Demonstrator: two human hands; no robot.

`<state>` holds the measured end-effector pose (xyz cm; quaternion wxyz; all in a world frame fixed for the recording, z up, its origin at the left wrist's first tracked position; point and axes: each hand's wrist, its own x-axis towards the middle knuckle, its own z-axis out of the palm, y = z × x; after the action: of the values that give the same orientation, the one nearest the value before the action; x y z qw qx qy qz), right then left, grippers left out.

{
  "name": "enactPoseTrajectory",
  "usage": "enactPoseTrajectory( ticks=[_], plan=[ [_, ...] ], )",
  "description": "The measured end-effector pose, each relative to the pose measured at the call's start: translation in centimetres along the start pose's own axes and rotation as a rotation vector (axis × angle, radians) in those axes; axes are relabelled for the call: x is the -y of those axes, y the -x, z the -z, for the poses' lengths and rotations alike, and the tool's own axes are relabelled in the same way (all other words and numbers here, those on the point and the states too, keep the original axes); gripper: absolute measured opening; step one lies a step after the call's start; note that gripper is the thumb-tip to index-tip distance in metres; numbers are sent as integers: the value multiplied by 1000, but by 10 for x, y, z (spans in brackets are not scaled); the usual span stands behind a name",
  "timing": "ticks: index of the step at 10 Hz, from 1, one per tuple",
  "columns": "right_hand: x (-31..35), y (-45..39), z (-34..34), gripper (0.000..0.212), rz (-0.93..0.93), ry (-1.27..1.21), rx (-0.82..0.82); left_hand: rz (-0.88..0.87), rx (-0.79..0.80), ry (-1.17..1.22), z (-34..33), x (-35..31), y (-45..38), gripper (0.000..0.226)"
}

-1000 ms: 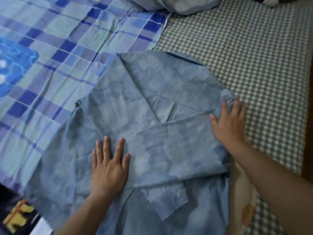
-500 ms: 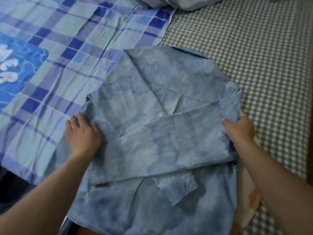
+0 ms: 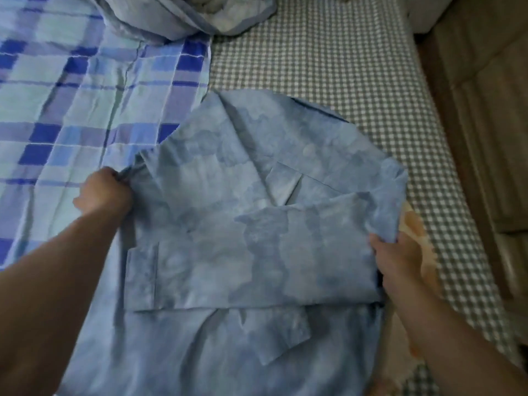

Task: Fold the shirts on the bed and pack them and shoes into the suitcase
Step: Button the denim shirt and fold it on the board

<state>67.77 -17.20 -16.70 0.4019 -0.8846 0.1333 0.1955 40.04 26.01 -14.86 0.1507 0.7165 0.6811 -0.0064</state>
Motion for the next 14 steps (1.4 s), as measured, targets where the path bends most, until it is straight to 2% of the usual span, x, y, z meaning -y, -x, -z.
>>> enactPoseTrajectory(
  ticks=[1,2,3,4,5,6,7,8,9,10,11,12,13,14],
  plan=[
    [-49,60,26,18,-137,-171,-188,-366,-146,6,-6,-108,-14,30],
    [-94,119,25,20,-367,-493,-208,-627,-154,130,-16,-189,39,50],
    [-116,168,22,66,-653,-687,22,-756,77,168,-42,-177,154,67],
    [-105,204,50,35,-759,-433,357,-956,173,152,-56,-70,279,64],
    [-102,203,82,19,-73,391,194,-1012,265,89,-64,59,367,68],
    [-105,182,90,30,969,804,190,-1036,301,-148,-90,138,391,79],
    [-139,133,86,76,1304,1227,521,-1062,329,-312,-111,157,382,82],
    [-166,107,96,76,1431,1405,624,-1046,248,-326,-114,152,393,73],
    [-161,103,110,70,1403,1238,521,-967,166,-352,-93,155,387,76],
    [-153,93,127,73,1329,1157,474,-902,135,-386,-69,172,353,86],
    [-154,75,139,72,1355,1196,596,-991,166,-419,-50,189,334,87],
    [-149,71,138,79,1314,1318,552,-1039,182,-422,-38,197,323,73],
    [-144,85,128,79,1173,1315,394,-1061,204,-414,-34,198,316,70],
    [-141,88,125,66,1200,1332,370,-1046,248,-372,-29,201,316,71]
  ],
)
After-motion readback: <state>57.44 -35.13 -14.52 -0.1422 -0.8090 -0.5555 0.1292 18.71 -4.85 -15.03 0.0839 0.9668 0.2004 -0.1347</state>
